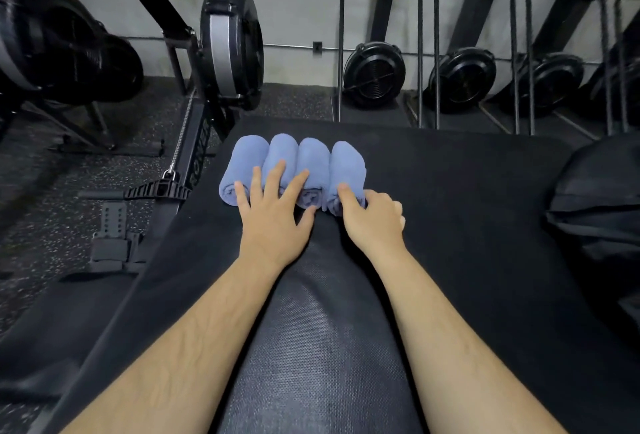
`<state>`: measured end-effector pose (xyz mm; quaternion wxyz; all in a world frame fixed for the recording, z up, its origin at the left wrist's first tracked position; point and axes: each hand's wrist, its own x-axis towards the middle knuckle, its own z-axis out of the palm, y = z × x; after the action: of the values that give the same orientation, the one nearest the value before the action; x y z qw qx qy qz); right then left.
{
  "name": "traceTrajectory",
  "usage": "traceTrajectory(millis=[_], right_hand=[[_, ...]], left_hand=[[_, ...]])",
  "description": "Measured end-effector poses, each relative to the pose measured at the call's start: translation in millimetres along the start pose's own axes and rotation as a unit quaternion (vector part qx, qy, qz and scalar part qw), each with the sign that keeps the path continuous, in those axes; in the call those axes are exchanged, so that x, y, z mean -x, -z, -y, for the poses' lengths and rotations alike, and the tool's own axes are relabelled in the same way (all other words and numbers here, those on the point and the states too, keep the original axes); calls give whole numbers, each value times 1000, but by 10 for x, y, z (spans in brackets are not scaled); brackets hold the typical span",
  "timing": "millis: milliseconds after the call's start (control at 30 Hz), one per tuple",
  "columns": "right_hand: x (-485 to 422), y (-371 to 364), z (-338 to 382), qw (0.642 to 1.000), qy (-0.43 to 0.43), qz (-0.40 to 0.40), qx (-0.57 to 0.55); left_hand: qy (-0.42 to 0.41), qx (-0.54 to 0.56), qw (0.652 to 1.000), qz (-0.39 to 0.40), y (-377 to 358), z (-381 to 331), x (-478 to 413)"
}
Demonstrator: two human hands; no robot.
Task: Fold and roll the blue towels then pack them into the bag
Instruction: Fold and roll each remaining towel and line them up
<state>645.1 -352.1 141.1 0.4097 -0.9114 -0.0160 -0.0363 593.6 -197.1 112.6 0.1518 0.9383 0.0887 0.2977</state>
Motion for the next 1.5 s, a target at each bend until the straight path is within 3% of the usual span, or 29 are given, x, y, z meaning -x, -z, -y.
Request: traceTrajectory(millis=[200, 333, 600, 733, 833, 967, 1300, 1500], right_hand=[[75, -4, -12, 1000, 17, -2, -8], [113, -33, -28, 998, 29, -53, -10], [208, 49, -14, 986, -9, -104, -133], [636, 182, -20, 991, 41, -91, -86], [1123, 233, 87, 987, 134, -22, -80], [1848, 293, 455, 971, 141, 75, -180], [3424, -408, 1319, 925, 255, 249, -130], [4250, -1152, 1590, 886, 290, 360, -26]], left_hand=[[3, -3, 1000, 12, 29, -17, 11], [6, -10, 1000, 22, 47, -25, 16], [-7, -27, 999, 46, 200, -137, 76], [-2, 26, 999, 33, 423, -268, 393], [5, 141, 989, 37, 755, -405, 727], [78, 322, 943, 32, 1383, -479, 1231], [240, 291, 920, -111, 2657, 525, 2596], [339, 256, 897, -119, 3034, 1256, 3531]])
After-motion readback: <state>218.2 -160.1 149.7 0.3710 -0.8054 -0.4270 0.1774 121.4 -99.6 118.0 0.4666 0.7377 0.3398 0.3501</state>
